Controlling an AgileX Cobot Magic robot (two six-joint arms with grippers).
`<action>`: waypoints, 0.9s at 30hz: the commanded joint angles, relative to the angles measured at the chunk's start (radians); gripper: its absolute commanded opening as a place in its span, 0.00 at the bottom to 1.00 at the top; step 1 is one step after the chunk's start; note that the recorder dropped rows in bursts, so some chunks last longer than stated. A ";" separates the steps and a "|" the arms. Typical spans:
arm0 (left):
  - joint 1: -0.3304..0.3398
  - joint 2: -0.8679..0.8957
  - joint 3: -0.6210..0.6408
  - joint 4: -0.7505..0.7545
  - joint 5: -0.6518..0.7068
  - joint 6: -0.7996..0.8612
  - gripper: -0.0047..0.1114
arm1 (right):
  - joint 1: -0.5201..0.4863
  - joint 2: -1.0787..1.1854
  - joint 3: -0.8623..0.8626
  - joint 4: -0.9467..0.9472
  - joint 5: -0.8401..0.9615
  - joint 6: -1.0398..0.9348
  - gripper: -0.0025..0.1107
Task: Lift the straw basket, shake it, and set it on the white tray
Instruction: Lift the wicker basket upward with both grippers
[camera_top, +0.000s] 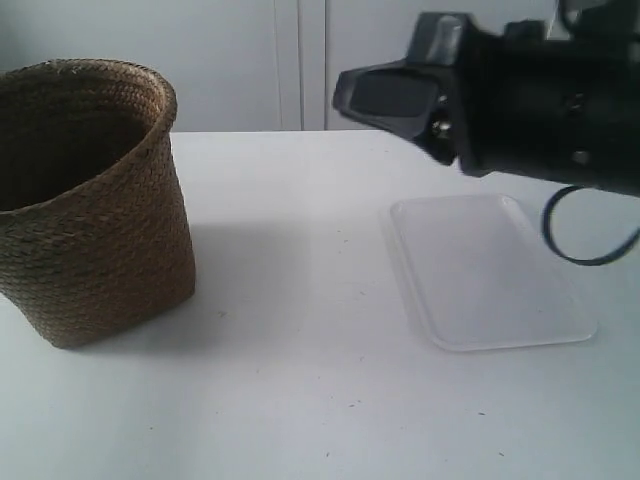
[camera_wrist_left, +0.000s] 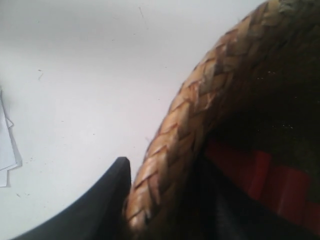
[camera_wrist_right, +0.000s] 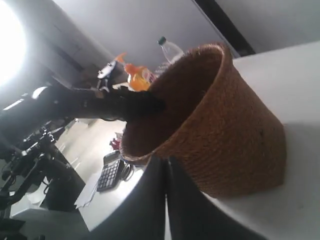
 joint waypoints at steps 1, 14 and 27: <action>-0.003 0.004 0.002 -0.217 0.021 0.191 0.04 | 0.002 0.222 -0.109 0.013 0.072 -0.051 0.11; -0.003 0.004 0.002 -0.251 0.014 0.267 0.04 | 0.163 0.691 -0.579 0.013 -0.183 -0.070 0.79; -0.005 0.004 0.013 -0.283 0.020 0.282 0.04 | 0.228 0.907 -0.687 0.013 -0.263 -0.015 0.12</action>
